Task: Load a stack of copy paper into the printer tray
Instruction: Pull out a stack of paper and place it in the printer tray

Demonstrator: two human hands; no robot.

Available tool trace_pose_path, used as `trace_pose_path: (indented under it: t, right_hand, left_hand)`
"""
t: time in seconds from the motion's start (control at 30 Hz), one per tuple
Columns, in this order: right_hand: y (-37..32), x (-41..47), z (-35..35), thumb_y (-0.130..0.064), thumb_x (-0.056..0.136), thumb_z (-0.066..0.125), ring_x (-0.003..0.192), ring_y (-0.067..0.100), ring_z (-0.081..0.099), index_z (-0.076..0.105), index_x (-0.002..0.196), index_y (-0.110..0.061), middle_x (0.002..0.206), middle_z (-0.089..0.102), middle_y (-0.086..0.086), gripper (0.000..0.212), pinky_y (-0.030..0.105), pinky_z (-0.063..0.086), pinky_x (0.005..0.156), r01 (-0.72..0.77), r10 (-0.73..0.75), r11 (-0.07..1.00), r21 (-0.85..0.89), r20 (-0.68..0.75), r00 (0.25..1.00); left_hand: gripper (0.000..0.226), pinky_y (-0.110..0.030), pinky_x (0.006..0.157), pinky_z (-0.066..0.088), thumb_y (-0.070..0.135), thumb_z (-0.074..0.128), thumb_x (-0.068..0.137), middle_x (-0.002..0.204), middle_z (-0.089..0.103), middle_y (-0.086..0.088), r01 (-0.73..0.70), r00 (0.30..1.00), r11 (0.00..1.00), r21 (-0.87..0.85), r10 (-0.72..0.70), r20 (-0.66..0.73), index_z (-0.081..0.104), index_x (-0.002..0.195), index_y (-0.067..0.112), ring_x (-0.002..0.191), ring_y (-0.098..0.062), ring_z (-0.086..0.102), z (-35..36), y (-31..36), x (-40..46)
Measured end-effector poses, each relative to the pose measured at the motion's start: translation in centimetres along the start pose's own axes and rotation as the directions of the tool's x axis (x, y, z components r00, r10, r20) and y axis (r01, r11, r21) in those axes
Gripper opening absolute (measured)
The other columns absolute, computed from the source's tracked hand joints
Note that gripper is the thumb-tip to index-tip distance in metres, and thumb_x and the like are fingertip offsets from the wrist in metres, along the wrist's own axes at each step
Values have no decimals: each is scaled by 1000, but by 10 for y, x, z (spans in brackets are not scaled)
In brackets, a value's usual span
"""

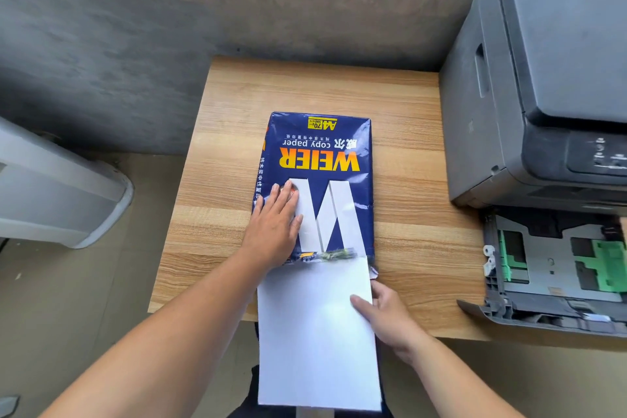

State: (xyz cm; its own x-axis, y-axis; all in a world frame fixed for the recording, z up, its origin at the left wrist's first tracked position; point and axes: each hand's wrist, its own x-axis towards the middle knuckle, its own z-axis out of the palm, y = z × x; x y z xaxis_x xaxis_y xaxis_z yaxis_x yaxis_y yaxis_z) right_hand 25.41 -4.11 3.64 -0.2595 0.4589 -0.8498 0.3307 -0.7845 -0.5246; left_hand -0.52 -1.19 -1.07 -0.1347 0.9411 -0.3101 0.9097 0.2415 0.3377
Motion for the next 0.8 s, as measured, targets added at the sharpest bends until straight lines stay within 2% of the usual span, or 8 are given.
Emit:
trace_pose_path:
  t: [0.07, 0.23, 0.4, 0.47, 0.53, 0.63, 0.7, 0.8]
  right_hand:
    - [-6, -8, 2, 4, 97, 53, 96, 28, 77, 60, 127, -4, 107, 79, 14, 31, 40, 63, 81, 33, -32, 999, -12, 35, 999]
    - [-19, -64, -18, 4, 98, 51, 102, 36, 75, 66, 121, -11, 113, 78, 15, 32, 44, 62, 85, 26, -32, 998, 48, 123, 992]
    - [-37, -110, -28, -1, 98, 55, 108, 35, 73, 65, 124, -15, 118, 77, 12, 32, 44, 59, 93, 56, -78, 991, 124, 183, 980]
    - [-47, -124, -32, -1, 97, 55, 108, 33, 74, 65, 124, -16, 118, 77, 9, 32, 43, 60, 91, 113, -133, 983, 142, 141, 981]
    - [-56, -132, -40, -3, 98, 54, 108, 35, 73, 66, 125, -16, 119, 77, 9, 32, 46, 60, 91, 183, -196, 971, 154, 75, 978]
    - [-67, -131, -67, -4, 99, 53, 104, 36, 75, 65, 125, -18, 118, 77, 9, 32, 48, 62, 85, 255, -245, 950, 182, -73, 967]
    - [-71, -126, -96, -4, 100, 52, 103, 37, 75, 64, 125, -18, 117, 77, 10, 31, 50, 62, 84, 279, -253, 937, 210, -141, 957]
    - [-62, -120, -150, -12, 102, 51, 100, 36, 76, 61, 126, -20, 115, 78, 10, 27, 54, 60, 87, 286, -254, 946, 155, -198, 947]
  left_hand:
    - [56, -44, 123, 6, 39, 27, 104, 164, -1, 8, -16, 1000, 1000, -16, 16, 3, 9, 155, 23, 151, -15, -3, -4, -5, -2]
    - [56, -39, 123, 6, 42, 29, 104, 164, 3, 9, -62, 996, 996, -66, 66, 54, 12, 155, 26, 150, -12, -2, -13, -19, -9]
    - [48, -29, 118, 9, 33, 39, 104, 162, 20, 3, 177, 981, 902, -394, -129, 146, 34, 149, 18, 149, -12, 9, -33, -21, -26]
    - [38, -27, 110, 21, 37, 39, 104, 154, 40, 3, 303, 953, 758, -578, -236, 190, 49, 139, 28, 143, -13, 30, -52, -15, -40]
    - [35, -32, 104, 34, 51, 38, 100, 141, 56, 8, 360, 928, 534, -765, -290, 234, 61, 125, 39, 131, -13, 47, -78, 3, -58]
    - [47, -39, 97, 48, 61, 44, 90, 127, 67, 7, 359, 930, 187, -914, -159, 333, 58, 125, 33, 116, -17, 63, -106, 60, -88]
    - [41, -33, 100, 47, 51, 57, 91, 125, 66, 19, 300, 949, 227, -926, 21, 313, 53, 130, 38, 117, -2, 60, -104, 118, -104]
    - [44, 0, 85, 39, 12, 60, 96, 113, 58, 43, 110, 994, 365, -925, -16, 112, 44, 128, 37, 106, 26, 50, -63, 192, -111]
